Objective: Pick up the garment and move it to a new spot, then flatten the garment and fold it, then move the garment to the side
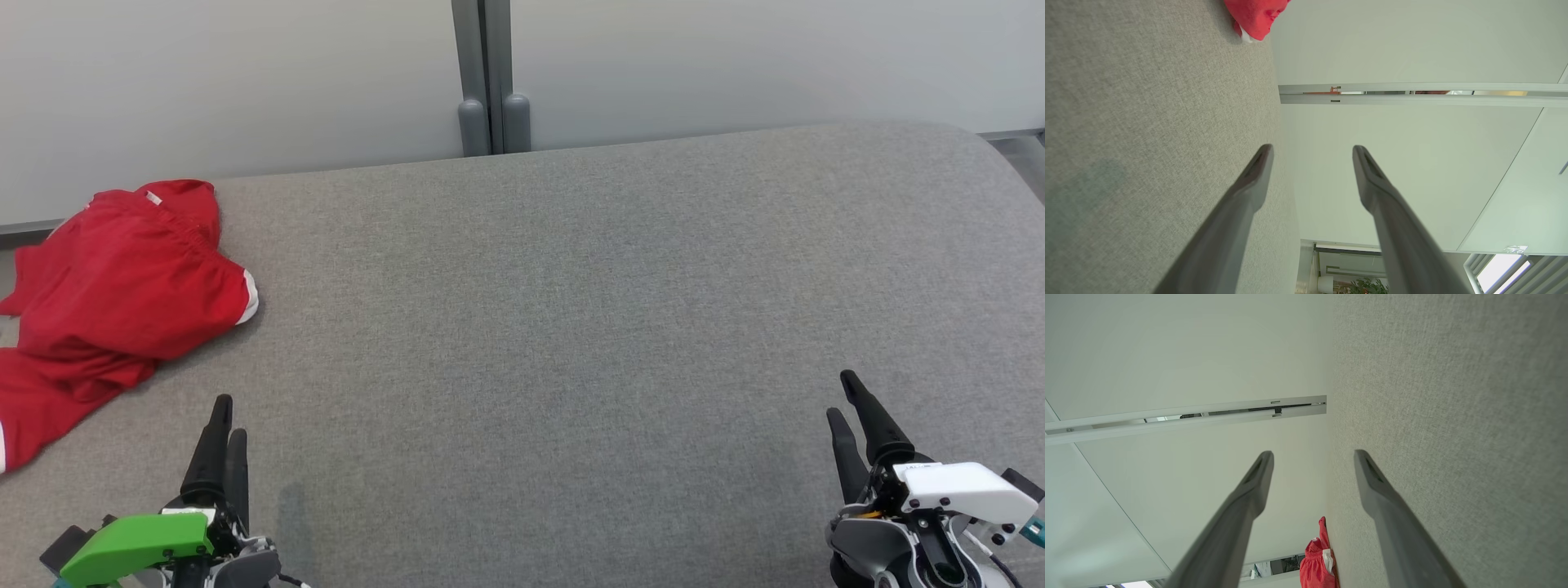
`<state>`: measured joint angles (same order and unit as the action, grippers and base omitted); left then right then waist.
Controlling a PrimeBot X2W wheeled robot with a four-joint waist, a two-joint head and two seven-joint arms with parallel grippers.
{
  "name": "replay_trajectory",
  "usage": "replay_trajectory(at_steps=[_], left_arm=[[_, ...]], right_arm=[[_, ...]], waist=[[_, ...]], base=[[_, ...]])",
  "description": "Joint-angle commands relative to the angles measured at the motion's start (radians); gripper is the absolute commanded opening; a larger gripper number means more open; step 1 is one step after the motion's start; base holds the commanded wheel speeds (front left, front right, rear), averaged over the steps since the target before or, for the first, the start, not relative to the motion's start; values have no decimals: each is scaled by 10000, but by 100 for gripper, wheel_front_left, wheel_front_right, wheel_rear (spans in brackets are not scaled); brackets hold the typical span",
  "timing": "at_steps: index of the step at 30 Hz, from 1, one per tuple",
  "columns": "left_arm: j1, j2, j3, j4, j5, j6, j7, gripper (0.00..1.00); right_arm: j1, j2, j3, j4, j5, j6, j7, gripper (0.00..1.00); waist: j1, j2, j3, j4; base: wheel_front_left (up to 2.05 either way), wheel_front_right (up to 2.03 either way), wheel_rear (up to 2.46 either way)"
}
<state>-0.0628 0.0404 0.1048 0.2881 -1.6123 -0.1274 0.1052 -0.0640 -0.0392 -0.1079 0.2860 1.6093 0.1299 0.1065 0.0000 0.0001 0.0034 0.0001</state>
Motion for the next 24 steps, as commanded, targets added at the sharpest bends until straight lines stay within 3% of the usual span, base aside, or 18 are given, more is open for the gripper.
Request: replay_trajectory(at_steps=[1,10,24], left_arm=[[-181,37,-18,-225,147,-13,-127,100],[-194,47,-113,-438,1037,-16,-559,100],[-237,63,-193,-781,3951,79,-1154,100]], right_arm=[[-170,-40,90,-242,-90,2,-132,100],[-122,-53,325,-523,-1006,3,-566,100],[-122,-125,704,-926,-3490,5,-1162,100]], waist=[[0,-1,1,3],[0,-1,-2,20],[0,-1,-17,33]], base=[[0,0,0],[0,0,0],[0,0,0]])
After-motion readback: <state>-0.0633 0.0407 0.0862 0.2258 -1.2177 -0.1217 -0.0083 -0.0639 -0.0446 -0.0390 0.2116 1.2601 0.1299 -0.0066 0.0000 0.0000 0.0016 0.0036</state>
